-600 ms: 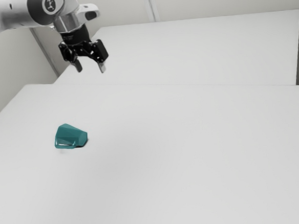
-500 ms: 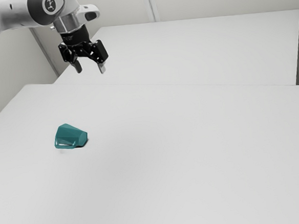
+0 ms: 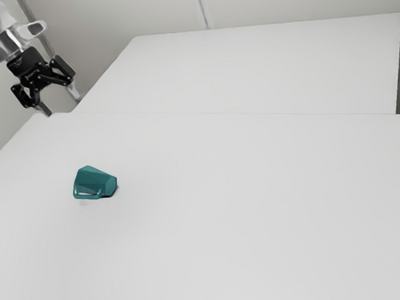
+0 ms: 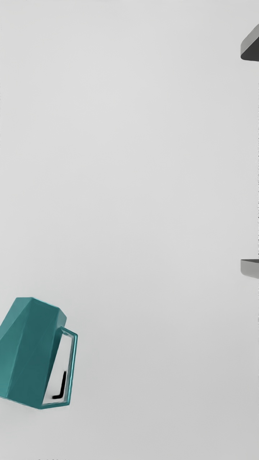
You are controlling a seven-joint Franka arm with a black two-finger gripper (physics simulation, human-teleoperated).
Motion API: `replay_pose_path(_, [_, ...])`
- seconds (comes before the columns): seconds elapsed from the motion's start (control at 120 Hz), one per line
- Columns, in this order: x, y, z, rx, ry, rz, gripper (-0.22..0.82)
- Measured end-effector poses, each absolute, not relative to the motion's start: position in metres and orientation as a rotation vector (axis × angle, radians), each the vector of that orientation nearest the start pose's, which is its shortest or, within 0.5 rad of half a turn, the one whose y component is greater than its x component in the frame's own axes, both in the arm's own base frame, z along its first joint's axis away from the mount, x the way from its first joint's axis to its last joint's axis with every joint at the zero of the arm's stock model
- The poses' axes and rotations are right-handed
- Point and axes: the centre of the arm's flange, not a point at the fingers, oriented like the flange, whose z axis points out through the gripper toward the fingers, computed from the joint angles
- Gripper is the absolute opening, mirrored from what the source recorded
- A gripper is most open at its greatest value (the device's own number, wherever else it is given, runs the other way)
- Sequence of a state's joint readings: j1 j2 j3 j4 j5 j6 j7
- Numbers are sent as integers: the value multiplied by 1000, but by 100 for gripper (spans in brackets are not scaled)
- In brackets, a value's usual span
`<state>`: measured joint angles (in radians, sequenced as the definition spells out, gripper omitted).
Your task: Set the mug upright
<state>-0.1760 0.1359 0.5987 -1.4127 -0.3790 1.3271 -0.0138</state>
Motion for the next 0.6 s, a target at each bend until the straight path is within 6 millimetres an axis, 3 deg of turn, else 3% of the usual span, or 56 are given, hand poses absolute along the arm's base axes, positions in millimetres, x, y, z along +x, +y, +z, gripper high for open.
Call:
replay_pose_path(0.108, [531,208,605,-3445,-855,279,60])
replay_pose_path(0.217, [526,230,586,-3483,-975,346,60])
replay_pose_path(0.417, [530,266,529,-3505,-1156,504,60])
replay_pose_path(0.6, [527,304,488,-3565,-1232,521,60])
